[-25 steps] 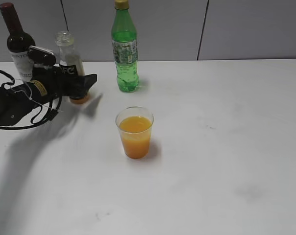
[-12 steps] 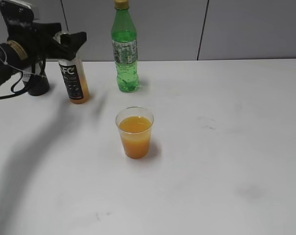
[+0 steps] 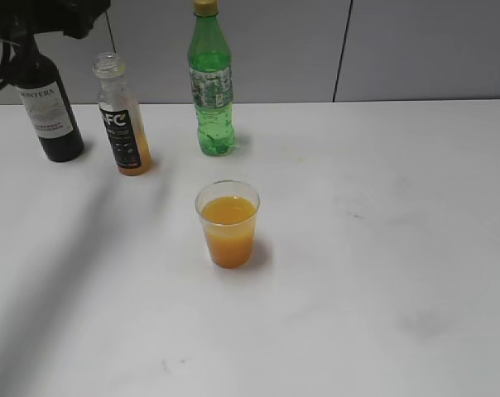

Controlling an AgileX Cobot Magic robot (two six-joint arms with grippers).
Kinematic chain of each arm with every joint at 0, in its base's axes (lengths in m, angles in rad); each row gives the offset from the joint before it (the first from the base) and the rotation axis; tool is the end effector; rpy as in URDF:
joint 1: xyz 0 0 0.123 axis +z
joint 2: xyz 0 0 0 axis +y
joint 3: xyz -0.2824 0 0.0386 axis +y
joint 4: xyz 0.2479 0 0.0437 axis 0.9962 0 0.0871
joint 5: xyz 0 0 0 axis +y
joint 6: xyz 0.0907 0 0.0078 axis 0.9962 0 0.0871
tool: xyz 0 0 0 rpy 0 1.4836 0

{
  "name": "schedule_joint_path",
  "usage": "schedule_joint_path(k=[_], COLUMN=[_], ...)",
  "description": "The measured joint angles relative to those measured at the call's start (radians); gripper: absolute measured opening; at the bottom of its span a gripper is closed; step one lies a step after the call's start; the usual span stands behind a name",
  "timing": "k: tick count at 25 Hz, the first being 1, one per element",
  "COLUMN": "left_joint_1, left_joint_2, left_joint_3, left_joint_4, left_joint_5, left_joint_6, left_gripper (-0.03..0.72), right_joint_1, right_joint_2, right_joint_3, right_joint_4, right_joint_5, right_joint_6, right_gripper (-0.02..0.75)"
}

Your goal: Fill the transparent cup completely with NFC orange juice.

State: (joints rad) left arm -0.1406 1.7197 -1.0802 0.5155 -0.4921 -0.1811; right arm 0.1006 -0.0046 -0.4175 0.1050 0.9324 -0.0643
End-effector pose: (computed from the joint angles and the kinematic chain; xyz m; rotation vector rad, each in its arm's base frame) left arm 0.3862 -0.0760 0.2733 0.5235 1.6009 -0.0919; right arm 0.0076 0.0085 0.2646 -0.1561 1.9866 0.1478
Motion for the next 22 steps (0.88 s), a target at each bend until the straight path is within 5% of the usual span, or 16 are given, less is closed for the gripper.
schedule_joint_path(k=[11, 19, 22], left_joint_1=[-0.064, 0.022, 0.086], left_joint_2=[-0.312, -0.409, -0.441], left_joint_3=[0.0, 0.0, 0.0], left_joint_4=[-0.042, -0.548, -0.631], left_joint_5=[0.733, 1.068, 1.172], left_joint_6=[-0.026, 0.407, 0.501], left_gripper=[0.608, 0.594, 0.593], right_joint_1=[0.0, 0.0, 0.0], right_joint_2=[0.0, 0.0, 0.0], right_joint_3=[0.0, 0.0, 0.0], right_joint_4=[0.0, 0.0, 0.0], right_joint_5=[0.0, 0.0, 0.0], right_joint_6=[0.0, 0.0, 0.0], right_gripper=[0.587, 0.587, 0.587])
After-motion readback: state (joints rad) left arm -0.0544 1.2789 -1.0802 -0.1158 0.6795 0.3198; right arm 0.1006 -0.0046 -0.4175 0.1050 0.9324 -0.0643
